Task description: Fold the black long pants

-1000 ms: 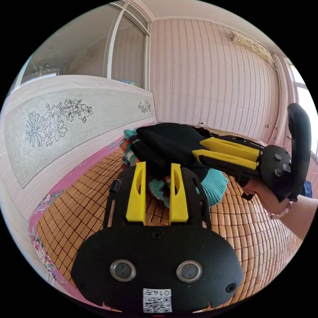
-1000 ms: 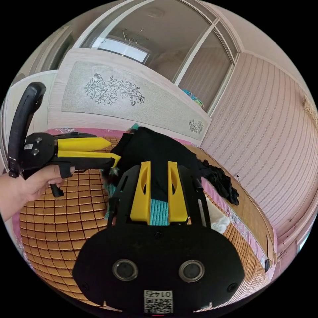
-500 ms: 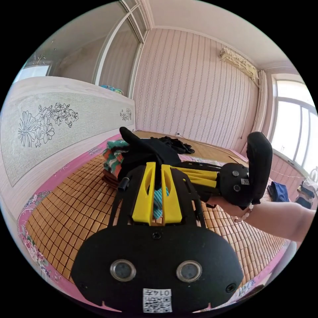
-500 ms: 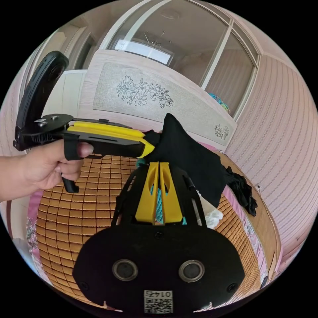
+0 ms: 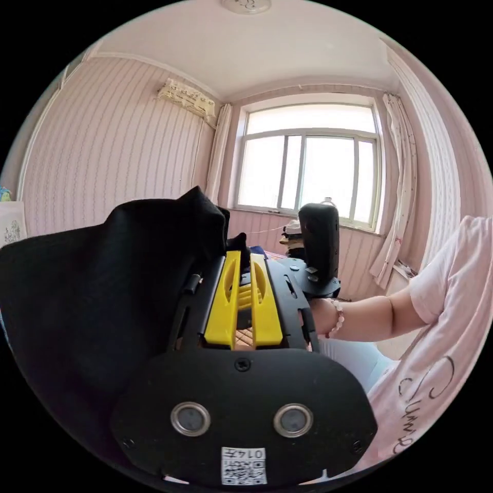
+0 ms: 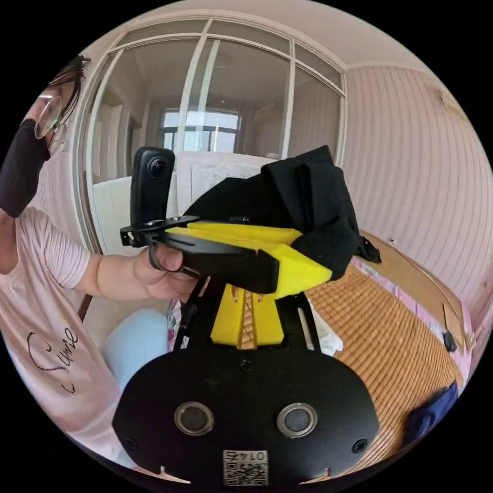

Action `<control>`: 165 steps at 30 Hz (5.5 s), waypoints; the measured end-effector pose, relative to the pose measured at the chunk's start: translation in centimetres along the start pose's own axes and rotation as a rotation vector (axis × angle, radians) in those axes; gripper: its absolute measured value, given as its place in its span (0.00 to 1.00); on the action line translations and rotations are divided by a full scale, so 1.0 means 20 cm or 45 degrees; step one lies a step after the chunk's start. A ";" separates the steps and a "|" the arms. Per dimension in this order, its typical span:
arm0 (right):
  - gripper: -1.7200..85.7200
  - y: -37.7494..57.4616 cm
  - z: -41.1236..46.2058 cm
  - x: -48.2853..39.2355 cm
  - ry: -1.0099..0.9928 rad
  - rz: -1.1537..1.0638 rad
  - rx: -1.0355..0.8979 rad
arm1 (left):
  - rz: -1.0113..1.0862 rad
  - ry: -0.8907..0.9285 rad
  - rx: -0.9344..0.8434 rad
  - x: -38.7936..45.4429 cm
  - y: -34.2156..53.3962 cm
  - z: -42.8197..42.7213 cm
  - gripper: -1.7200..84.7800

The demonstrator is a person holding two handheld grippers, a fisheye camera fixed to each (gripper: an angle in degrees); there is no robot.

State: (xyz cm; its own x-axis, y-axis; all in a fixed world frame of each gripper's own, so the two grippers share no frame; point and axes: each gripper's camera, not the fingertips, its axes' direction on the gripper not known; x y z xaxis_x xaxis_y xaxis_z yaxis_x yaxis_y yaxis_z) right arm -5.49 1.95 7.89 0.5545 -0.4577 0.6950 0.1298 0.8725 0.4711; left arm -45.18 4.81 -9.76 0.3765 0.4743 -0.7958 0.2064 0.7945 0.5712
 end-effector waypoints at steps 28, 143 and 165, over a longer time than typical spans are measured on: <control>0.17 1.28 -0.42 -0.11 -0.160 0.647 -0.089 | -0.555 -0.264 -0.404 0.80 1.15 -0.27 0.07; 0.02 1.44 -1.38 0.34 0.097 0.771 0.109 | -0.296 -0.052 -0.552 0.41 1.03 0.05 0.05; 0.17 1.50 -1.14 0.38 -0.091 1.033 -0.333 | -0.698 -0.162 -0.662 0.39 1.27 0.06 0.08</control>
State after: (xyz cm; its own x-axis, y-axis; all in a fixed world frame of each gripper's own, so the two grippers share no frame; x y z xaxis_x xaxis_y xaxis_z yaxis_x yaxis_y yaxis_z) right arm 21.38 28.61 15.01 0.5058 0.3237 0.7996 -0.0945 0.9421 -0.3216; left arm -35.86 28.26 -1.30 0.4500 -0.0617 -0.8909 -0.0461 0.9947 -0.0922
